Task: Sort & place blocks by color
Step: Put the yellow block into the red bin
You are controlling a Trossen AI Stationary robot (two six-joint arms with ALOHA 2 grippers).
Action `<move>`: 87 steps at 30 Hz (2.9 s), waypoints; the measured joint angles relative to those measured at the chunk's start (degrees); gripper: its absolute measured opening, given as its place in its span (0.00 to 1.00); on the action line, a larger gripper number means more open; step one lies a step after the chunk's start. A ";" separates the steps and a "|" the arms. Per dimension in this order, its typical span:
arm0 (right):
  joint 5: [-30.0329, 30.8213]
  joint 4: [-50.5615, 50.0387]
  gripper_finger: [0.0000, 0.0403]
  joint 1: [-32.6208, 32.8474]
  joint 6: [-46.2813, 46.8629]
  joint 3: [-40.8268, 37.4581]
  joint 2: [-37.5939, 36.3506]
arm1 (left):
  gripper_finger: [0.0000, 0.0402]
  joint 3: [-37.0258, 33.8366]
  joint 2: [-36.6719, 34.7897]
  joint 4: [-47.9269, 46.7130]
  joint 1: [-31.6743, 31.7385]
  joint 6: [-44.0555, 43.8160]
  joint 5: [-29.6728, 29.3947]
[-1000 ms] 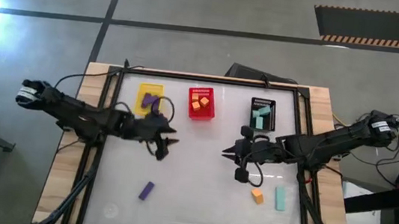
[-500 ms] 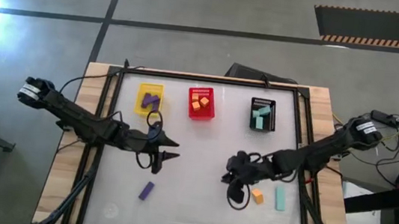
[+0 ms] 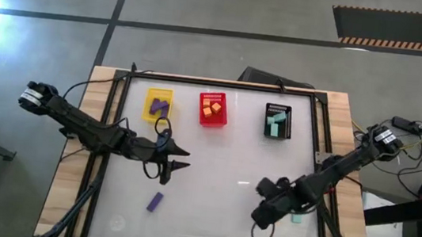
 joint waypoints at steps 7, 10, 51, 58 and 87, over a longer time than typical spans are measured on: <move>-0.14 -8.37 0.12 4.27 15.01 -0.11 0.09 | 0.42 0.00 0.00 -0.17 -0.31 0.00 0.02; -0.14 -8.58 0.12 4.68 16.07 -0.11 0.54 | 0.42 0.00 0.00 -0.16 -0.31 0.02 0.02; 0.28 -9.92 0.55 4.39 14.75 -0.42 12.79 | 0.42 -0.39 0.00 -0.23 -0.16 0.44 -0.02; 1.57 -7.41 0.45 4.41 14.92 -0.48 13.31 | 0.42 -0.42 0.00 -0.24 -0.16 0.43 -0.06; 22.83 1.74 0.30 -5.78 -16.72 2.71 11.21 | 0.42 -0.44 0.00 -0.04 -0.05 3.63 -8.79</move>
